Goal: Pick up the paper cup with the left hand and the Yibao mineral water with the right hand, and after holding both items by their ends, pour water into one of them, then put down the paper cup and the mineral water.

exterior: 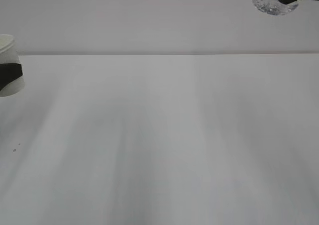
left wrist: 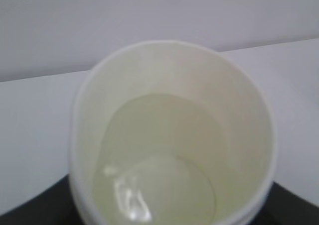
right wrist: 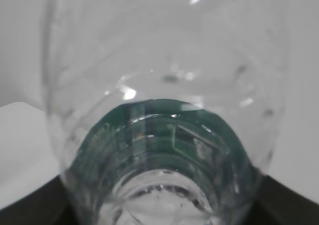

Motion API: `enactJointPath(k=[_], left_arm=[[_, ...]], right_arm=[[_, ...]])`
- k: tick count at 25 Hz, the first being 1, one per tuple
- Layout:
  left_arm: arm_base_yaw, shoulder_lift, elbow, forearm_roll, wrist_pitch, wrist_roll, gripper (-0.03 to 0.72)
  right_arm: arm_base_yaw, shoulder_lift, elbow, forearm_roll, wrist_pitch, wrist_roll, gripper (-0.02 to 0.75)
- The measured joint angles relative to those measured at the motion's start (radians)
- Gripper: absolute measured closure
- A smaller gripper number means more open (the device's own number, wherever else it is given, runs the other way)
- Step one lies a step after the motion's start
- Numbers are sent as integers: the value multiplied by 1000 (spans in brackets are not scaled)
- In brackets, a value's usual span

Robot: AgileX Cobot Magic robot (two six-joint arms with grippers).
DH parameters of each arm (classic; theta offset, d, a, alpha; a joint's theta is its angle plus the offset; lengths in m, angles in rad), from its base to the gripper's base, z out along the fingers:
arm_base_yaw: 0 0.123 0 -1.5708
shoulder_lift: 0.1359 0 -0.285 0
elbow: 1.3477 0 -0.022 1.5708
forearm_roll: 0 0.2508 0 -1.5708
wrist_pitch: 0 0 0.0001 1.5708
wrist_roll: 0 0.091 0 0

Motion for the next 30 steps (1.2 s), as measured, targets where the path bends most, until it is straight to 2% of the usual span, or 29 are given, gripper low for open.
enactJointPath(k=[8, 20, 30], left_arm=[[38, -11, 75, -35, -8, 0, 244], [148, -11, 78, -86, -58, 48, 244], [148, -11, 78, -89, -59, 161, 244]], right_arm=[[0, 0, 0, 0, 0, 2, 265], [0, 0, 0, 0, 0, 2, 265], [0, 0, 0, -2, 0, 2, 265]])
